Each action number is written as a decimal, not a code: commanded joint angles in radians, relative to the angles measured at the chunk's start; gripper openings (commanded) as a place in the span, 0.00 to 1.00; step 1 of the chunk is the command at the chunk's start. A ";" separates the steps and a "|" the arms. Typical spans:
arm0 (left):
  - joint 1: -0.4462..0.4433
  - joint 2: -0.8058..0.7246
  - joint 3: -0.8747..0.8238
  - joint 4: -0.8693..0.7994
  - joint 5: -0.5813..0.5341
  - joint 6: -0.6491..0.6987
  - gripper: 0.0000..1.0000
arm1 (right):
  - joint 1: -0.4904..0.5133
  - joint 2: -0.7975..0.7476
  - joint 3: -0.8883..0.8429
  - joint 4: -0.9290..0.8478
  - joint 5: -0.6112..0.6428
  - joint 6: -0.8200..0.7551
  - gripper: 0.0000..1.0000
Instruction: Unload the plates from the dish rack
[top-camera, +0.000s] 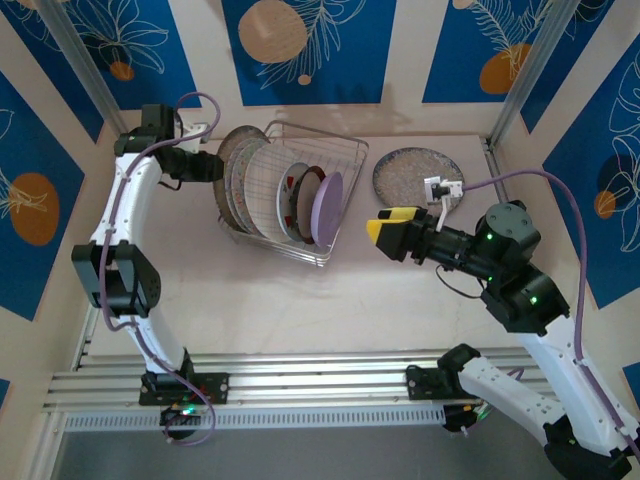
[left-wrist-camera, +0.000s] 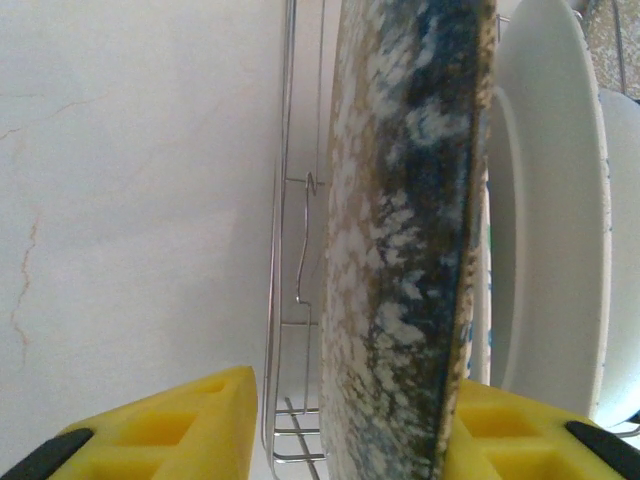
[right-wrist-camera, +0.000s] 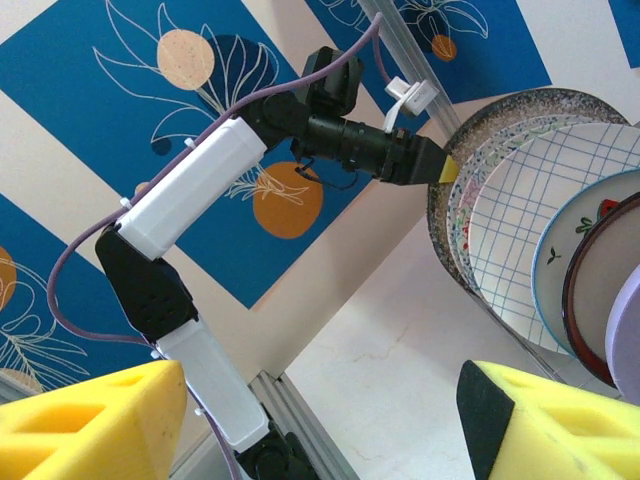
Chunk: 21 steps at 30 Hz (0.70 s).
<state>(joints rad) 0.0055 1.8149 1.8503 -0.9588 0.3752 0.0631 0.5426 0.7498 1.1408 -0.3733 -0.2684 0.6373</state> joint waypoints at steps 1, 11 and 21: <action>-0.001 0.023 0.035 0.000 0.012 0.019 0.39 | 0.010 -0.003 -0.006 0.017 0.013 0.010 0.73; -0.005 0.015 0.023 0.013 0.050 0.012 0.30 | 0.013 -0.006 -0.003 -0.006 0.028 0.008 0.73; -0.016 -0.019 0.014 0.011 0.026 0.011 0.18 | 0.014 -0.007 -0.007 -0.016 0.038 0.016 0.73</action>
<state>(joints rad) -0.0025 1.8225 1.8580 -0.9585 0.3859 0.0742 0.5507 0.7498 1.1408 -0.3836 -0.2436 0.6415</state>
